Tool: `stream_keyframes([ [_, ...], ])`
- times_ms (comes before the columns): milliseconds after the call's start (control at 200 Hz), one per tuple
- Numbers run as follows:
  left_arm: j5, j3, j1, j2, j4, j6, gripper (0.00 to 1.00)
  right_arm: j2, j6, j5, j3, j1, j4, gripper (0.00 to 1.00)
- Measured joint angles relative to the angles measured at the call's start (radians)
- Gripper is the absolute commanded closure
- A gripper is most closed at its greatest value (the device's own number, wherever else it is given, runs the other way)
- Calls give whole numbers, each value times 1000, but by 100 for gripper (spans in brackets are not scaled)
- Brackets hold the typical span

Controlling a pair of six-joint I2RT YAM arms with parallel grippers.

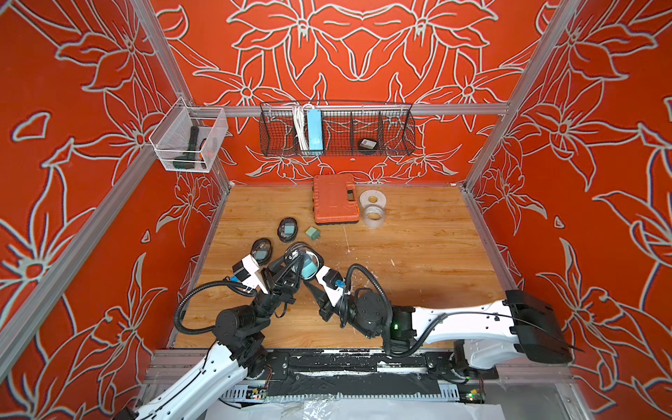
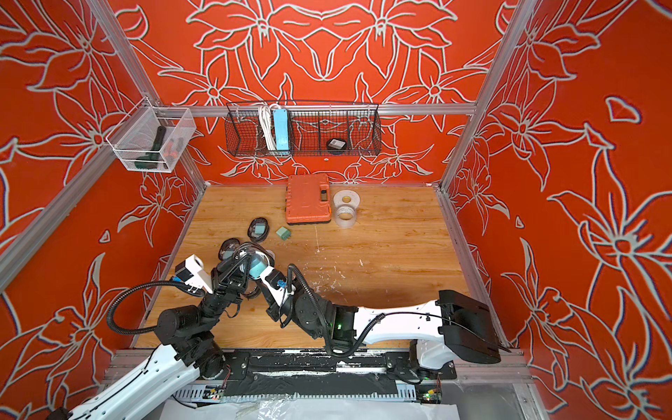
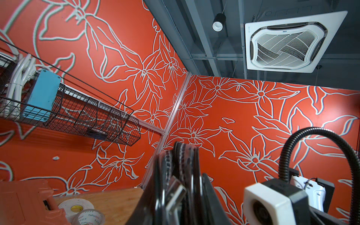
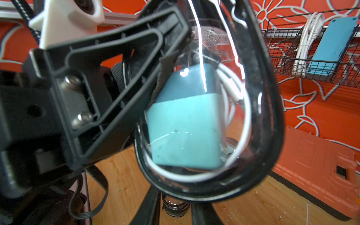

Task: Pack away charging kits
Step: Zip the zipper on the storage bag.

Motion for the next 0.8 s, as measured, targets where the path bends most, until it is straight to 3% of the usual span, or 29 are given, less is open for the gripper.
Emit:
stream_keyframes([
  [190,-12,-7,-1,0,3,0,100,18,11,13,10,0,-1,83],
  [425,-37,-16,-1,0,13,0,100,24,33,23,24,0,-8,100],
  [796,-58,-17,-2,-19,-21,-11,100,14,27,86,-4,-2,-3,100],
])
